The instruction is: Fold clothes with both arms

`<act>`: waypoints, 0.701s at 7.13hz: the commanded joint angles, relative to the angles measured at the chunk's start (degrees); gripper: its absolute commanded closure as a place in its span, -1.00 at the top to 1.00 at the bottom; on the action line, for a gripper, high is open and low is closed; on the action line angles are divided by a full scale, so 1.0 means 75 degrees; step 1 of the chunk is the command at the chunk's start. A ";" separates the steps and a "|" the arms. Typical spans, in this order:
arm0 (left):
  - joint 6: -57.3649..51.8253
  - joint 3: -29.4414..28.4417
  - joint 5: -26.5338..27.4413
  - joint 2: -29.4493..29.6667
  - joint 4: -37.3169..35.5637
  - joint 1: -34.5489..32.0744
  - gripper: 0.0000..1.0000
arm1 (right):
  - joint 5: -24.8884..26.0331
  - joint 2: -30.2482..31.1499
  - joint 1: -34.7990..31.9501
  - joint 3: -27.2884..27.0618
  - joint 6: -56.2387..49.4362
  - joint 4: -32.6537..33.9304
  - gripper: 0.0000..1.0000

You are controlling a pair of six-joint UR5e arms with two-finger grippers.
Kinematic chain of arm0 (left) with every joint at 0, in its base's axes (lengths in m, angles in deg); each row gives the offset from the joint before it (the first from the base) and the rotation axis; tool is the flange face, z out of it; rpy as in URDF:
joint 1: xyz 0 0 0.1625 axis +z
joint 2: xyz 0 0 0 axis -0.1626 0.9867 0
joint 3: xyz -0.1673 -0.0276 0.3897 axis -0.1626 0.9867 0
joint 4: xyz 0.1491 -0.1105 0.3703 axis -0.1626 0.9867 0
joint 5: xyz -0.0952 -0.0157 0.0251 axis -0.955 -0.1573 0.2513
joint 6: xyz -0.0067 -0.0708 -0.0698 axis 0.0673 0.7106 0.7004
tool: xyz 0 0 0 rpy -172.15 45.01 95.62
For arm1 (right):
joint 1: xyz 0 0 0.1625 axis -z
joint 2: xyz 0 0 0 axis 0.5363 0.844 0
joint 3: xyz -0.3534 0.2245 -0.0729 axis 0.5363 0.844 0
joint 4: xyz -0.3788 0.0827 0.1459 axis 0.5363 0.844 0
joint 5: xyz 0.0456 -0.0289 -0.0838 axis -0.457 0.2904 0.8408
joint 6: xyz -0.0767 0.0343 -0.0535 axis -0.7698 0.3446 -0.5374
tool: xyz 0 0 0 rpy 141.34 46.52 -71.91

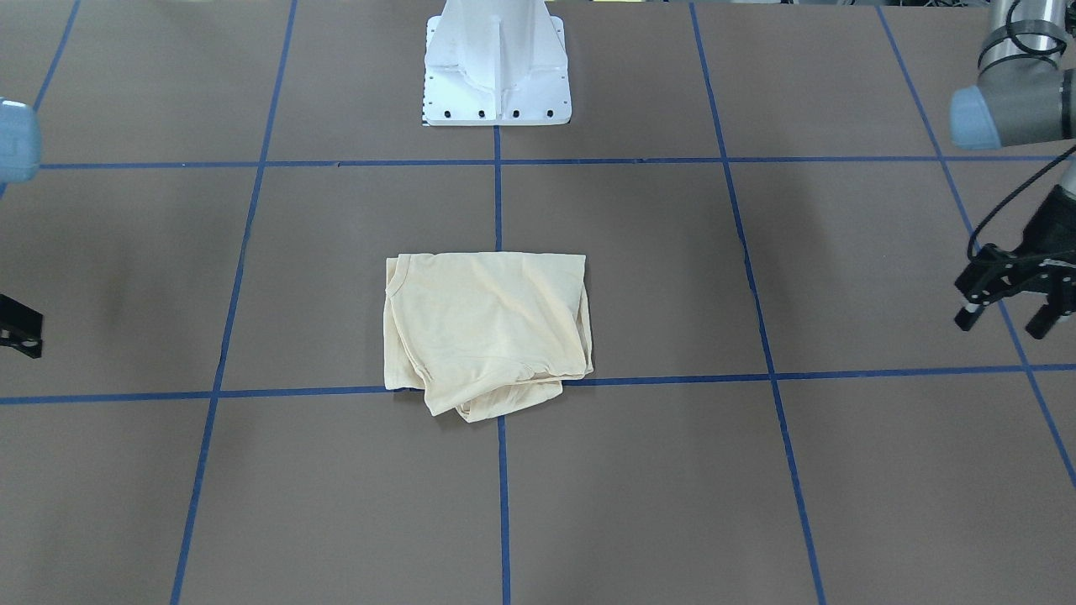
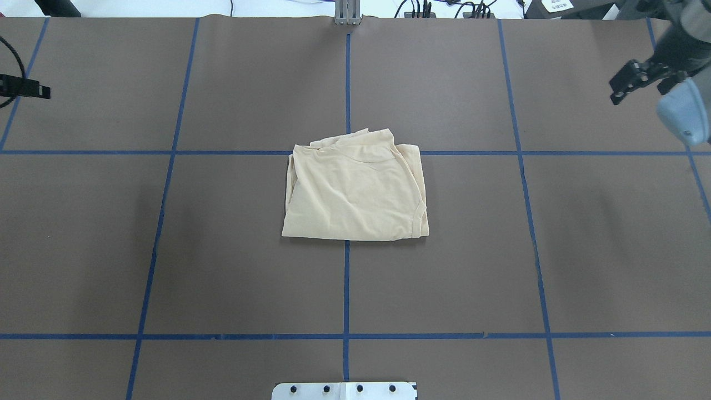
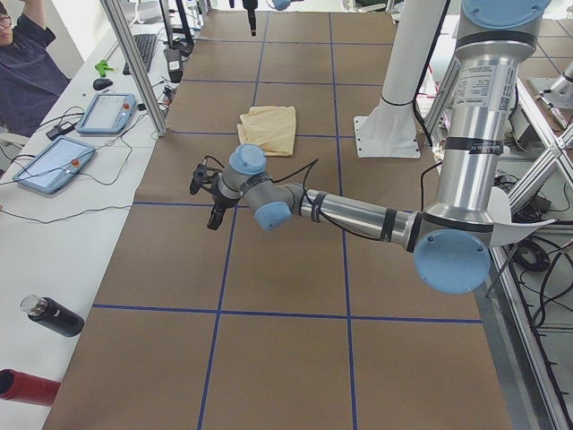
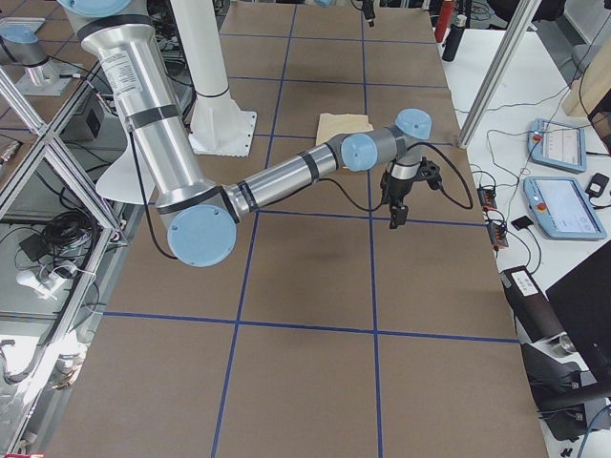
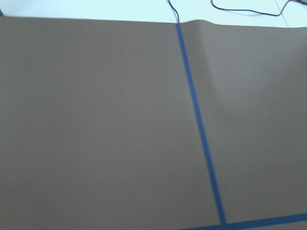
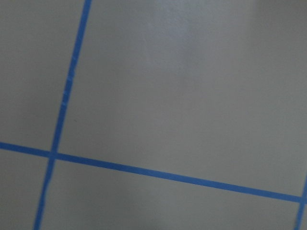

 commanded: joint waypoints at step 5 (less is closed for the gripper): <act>-0.3385 -0.1022 -0.0332 -0.0593 0.0303 -0.1372 0.99 | -0.0395 0.1586 -0.1451 0.0212 -0.1521 -0.0761 1.00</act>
